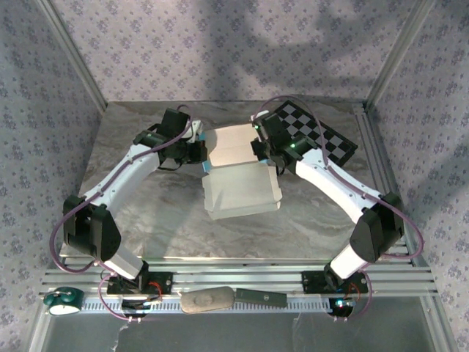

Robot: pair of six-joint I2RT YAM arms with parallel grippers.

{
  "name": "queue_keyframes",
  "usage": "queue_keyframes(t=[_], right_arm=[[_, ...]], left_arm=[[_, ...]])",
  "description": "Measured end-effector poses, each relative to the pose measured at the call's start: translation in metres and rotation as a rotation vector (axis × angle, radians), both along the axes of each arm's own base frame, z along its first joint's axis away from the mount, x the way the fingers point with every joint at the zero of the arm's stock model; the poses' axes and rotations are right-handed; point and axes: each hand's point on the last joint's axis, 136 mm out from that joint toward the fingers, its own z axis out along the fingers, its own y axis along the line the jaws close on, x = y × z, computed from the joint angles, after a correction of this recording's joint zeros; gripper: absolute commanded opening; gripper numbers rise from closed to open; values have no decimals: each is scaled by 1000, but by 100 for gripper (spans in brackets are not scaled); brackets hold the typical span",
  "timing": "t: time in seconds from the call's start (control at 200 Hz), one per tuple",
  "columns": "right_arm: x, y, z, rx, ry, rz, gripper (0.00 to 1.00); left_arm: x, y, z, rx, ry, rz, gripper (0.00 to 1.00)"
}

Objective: Fold the paper box

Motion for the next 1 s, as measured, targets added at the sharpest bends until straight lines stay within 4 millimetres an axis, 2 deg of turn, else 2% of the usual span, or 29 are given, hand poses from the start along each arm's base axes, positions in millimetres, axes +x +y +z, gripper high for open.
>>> queue_keyframes(t=[0.385,0.545,0.61,0.815,1.004], right_arm=[[3,-3,-3,25,24,8,21],[6,-5,-7,9,23,-8,8],[8,-6,-10,-4,19,-22,0],[14,-9,-22,-68,17,-52,0],[14,-7,-28,-83,24,-51,0]], left_arm=[[-1,-4,3,-4,-2,-6,0],[-2,-4,3,-5,-1,-4,0],[-2,-4,3,-5,0,-6,0],[-7,-9,7,-2,7,-19,0],[-5,-8,-5,22,41,-6,0]])
